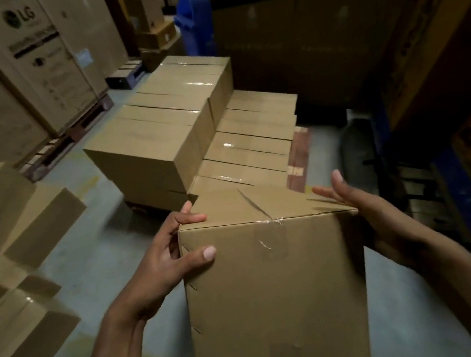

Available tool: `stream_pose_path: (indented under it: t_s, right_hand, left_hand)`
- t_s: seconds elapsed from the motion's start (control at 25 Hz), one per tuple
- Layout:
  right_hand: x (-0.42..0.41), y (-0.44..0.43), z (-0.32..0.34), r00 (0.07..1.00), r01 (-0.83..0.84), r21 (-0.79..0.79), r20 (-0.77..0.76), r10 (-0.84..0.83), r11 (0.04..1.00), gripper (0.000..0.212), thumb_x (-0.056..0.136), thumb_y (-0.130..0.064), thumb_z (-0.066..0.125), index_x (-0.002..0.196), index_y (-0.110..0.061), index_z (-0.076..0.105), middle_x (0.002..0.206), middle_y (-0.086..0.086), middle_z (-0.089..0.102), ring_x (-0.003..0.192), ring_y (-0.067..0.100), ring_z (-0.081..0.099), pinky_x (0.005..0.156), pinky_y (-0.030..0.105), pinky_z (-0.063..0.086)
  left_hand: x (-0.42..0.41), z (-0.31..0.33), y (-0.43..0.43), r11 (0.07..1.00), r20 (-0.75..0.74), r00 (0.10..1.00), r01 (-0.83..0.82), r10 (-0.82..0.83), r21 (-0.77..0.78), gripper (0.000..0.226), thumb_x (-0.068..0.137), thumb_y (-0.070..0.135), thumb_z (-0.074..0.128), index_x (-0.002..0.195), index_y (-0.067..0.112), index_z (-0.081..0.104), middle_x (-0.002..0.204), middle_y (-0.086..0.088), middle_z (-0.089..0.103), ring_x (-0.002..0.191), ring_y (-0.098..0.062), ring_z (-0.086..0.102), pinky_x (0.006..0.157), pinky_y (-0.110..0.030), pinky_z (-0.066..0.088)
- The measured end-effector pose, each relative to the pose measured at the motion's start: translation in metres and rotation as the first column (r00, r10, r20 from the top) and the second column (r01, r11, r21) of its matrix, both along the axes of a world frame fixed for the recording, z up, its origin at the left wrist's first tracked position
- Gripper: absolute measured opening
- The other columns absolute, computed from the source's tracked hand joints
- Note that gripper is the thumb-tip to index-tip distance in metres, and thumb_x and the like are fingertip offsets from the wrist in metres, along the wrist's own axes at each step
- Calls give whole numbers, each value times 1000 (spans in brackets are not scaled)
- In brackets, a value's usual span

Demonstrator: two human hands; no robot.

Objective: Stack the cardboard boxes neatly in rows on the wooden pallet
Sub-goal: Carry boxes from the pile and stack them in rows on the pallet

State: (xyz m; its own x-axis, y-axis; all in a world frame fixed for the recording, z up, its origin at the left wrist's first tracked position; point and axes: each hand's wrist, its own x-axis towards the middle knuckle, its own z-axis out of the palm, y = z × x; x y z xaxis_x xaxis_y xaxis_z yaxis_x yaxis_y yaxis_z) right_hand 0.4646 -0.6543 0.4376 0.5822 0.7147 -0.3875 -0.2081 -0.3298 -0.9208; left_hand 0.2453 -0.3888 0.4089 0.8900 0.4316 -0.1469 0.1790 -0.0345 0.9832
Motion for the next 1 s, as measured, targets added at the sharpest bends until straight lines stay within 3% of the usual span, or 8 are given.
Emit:
stream_pose_path:
  t_s: [0.12,0.28,0.4,0.52,0.64,0.76,0.88,1.0]
  right_hand:
    - [49,-36,-1,993,114,3,23,-115,993,61,85,-53,67,142,-40,49,118,-25,55,109,1,57,86,21,44]
    - [98,-41,-2,974,166,70,141,-175,984,97,68,-48,86,153,-32,43,149,-15,45,136,9,45,116,35,38]
    - [138,-26,-8,976,149,105,144,-163,983,92,69,-42,84,151,-31,45,151,-19,50,138,2,45,118,35,38]
    - [196,-11,-12,979,35,8,200,-36,999,67,80,-33,82,135,-44,46,118,-35,61,112,-10,58,107,25,44]
    - [257,8,-21,993,-70,-118,89,80,991,89,76,-34,85,148,-42,33,133,-16,55,114,6,56,97,24,46]
    - [312,33,-20,995,-87,-151,28,92,985,80,79,-20,86,142,-36,39,123,-14,58,109,7,58,83,19,45]
    - [363,72,-17,980,-191,-208,-88,177,959,82,69,-20,88,141,-24,49,123,-8,66,112,12,62,92,26,49]
    - [418,121,-34,963,-253,-307,-167,210,918,119,53,-27,98,156,-24,39,145,1,55,129,26,55,109,47,46]
  left_hand:
    - [60,7,-60,987,3,992,-126,127,-101,85,49,88,76,119,41,67,152,22,46,131,3,53,86,-27,57]
    - [109,9,-94,921,-147,960,-270,236,-282,106,67,77,76,156,48,27,148,22,42,131,-10,51,106,-38,46]
    - [142,0,-85,910,-213,960,-248,184,-333,66,84,51,72,144,28,55,132,4,69,118,-19,67,97,-39,53]
    - [185,-12,-71,893,-175,959,-272,222,-358,74,72,39,89,139,31,58,126,1,72,112,-19,71,87,-35,55]
    - [233,-31,-52,894,-128,962,-273,243,-355,93,58,39,95,142,41,54,128,7,71,118,-18,68,96,-38,54]
    - [280,-40,-28,871,-154,947,-321,283,-373,104,48,38,92,143,39,51,127,9,71,120,-17,66,95,-36,53]
    - [320,-36,-4,830,-182,908,-420,378,-367,95,53,38,91,139,35,52,128,5,69,119,-18,64,93,-36,51]
    - [358,-43,16,778,-303,816,-568,492,-269,84,68,56,84,139,29,48,130,2,62,118,-18,61,103,-44,50]
